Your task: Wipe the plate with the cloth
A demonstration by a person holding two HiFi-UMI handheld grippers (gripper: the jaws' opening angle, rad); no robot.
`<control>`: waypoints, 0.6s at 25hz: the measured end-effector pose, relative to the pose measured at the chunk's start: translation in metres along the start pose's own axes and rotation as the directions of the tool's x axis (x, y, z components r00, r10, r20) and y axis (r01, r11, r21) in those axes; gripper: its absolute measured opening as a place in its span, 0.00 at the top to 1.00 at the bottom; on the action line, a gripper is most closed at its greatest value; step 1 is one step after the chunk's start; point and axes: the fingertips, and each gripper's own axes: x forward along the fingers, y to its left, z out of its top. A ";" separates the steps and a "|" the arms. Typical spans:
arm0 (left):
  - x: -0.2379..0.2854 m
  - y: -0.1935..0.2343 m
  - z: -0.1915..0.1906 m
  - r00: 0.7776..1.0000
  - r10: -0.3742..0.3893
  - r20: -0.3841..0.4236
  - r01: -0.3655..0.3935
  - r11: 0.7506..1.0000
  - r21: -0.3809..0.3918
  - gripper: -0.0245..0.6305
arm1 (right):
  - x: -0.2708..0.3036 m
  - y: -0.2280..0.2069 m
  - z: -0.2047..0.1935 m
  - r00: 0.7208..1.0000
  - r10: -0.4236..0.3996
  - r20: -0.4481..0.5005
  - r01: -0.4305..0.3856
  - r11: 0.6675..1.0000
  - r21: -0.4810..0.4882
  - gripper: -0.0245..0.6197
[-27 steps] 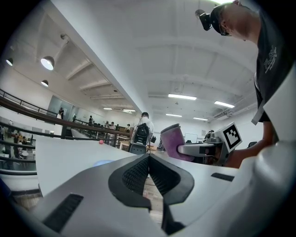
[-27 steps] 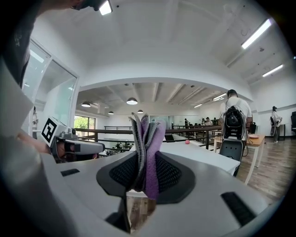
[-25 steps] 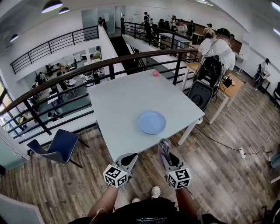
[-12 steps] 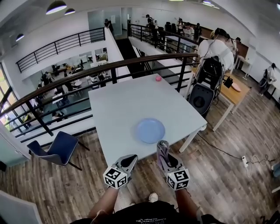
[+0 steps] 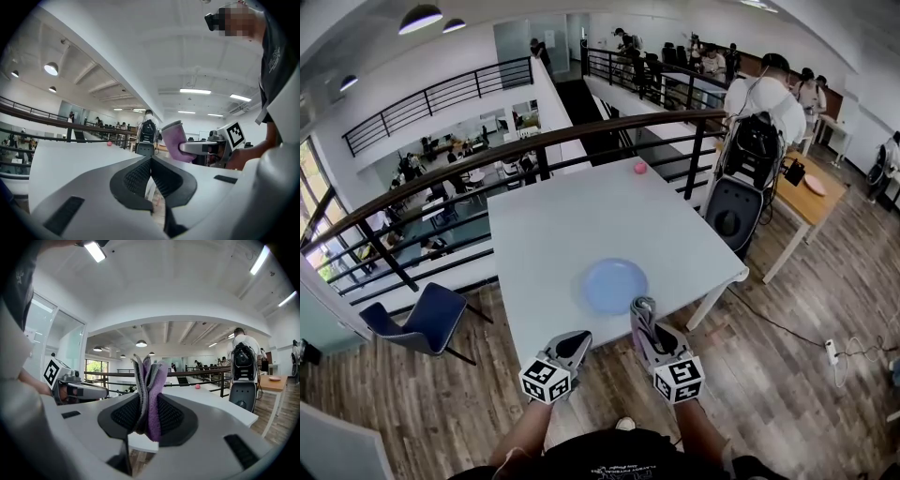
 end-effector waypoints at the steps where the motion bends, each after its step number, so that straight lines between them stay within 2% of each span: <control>1: 0.004 -0.001 -0.002 1.000 0.005 -0.002 -0.006 1.000 -0.007 0.94 | 0.001 -0.003 0.001 1.000 0.011 0.000 -0.011 1.000 -0.006 0.79; 7: 0.018 0.001 -0.008 0.999 0.045 -0.009 -0.046 0.998 -0.034 0.94 | 0.013 -0.014 -0.002 0.998 0.061 -0.008 -0.062 0.998 -0.012 0.79; 15: 0.033 0.028 -0.014 0.996 0.086 -0.018 -0.087 0.994 -0.067 0.94 | 0.048 -0.023 -0.007 0.995 0.101 -0.026 -0.101 0.995 -0.006 0.79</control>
